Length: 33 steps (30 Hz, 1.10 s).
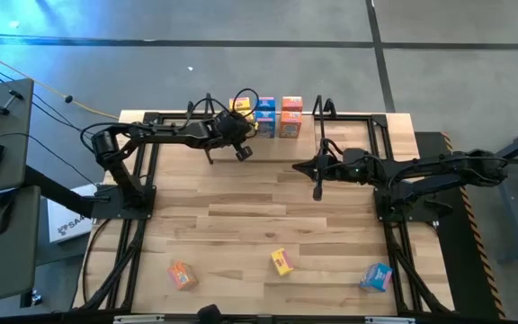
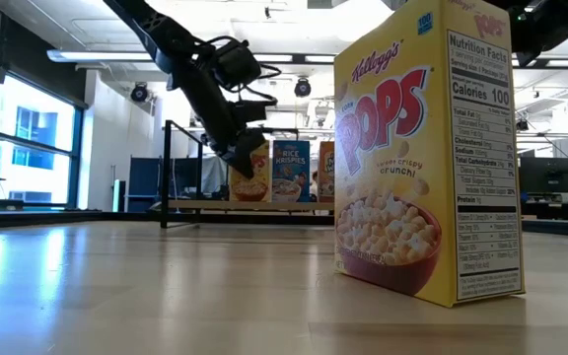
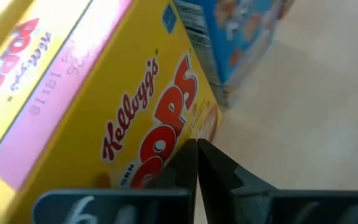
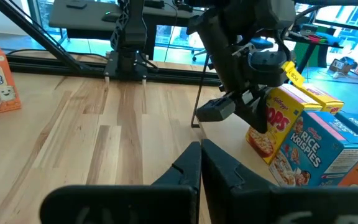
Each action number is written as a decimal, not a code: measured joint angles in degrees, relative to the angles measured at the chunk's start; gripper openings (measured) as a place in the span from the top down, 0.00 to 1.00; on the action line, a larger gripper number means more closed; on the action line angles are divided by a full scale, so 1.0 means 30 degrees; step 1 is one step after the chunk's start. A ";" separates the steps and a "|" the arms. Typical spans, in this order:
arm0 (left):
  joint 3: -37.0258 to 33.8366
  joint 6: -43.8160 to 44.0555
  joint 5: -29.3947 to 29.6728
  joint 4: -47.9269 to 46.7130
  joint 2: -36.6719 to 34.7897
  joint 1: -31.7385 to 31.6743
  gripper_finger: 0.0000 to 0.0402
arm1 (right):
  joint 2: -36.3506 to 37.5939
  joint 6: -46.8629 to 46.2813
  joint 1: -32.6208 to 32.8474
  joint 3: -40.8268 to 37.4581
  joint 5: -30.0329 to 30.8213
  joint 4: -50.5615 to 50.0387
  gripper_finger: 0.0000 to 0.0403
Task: Stack cereal on shelf
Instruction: Put the top yellow cereal box on the shelf aligned with the other yellow cereal box, then put the blue cereal box on the shelf aligned with the other blue cereal box
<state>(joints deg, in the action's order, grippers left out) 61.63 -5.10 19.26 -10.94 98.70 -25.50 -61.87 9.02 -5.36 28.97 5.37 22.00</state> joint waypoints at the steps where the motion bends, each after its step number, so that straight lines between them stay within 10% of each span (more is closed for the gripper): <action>1: 0.0000 -0.0007 0.0297 0.0020 0.0005 0.0000 0.99 | 0.0000 -0.0001 0.0003 0.0000 0.0000 0.0003 1.00; 19: 0.0007 -0.0346 0.0545 -0.0882 -0.1765 0.0185 0.99 | 0.0000 0.0001 -0.0001 0.0000 0.0000 -0.0022 1.00; 33: -0.5498 -0.2866 -0.5437 0.5708 -1.0032 0.1938 0.99 | 0.0000 -0.1039 0.0001 0.0000 0.0237 0.0661 1.00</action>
<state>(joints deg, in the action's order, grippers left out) 45.13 -13.70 2.94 6.19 68.60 -19.68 -61.87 5.90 -5.36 28.97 6.08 23.98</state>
